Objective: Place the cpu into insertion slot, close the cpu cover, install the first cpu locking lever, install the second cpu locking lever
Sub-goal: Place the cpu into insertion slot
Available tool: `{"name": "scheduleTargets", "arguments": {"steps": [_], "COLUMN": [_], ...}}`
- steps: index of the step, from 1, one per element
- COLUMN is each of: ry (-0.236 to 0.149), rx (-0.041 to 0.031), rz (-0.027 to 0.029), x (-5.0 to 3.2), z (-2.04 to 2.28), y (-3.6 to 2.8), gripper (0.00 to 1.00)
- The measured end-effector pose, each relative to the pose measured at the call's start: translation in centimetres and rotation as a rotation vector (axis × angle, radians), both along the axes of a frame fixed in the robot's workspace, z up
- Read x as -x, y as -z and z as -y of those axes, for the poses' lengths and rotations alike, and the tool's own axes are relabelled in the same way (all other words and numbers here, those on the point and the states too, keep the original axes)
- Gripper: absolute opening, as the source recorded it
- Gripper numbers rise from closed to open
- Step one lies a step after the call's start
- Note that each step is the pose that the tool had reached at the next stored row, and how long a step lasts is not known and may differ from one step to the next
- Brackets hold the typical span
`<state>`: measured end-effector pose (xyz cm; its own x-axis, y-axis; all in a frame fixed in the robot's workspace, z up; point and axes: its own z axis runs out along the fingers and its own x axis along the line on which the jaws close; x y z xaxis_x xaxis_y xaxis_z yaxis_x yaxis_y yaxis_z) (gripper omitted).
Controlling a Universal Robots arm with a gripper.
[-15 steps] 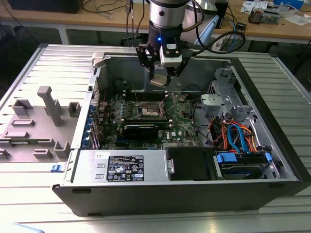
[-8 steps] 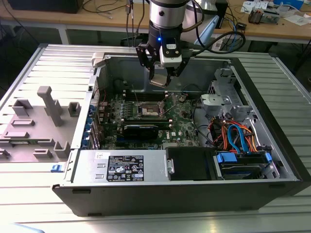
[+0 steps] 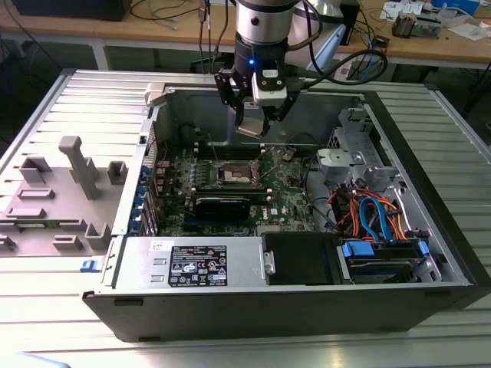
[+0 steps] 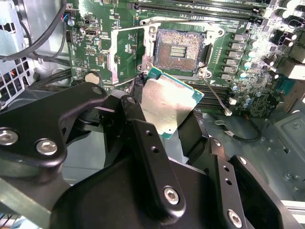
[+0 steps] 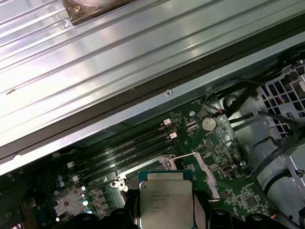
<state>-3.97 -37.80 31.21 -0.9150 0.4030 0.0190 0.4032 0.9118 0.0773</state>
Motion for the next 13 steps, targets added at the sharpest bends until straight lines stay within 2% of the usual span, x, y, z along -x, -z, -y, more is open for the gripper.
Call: {"name": "scheduleTargets", "arguments": {"steps": [13], "ry": [0.009], "rx": [0.0], "rz": [0.0], "x": [0.0], "z": [0.0], "y": [0.03], "gripper": [0.55]}}
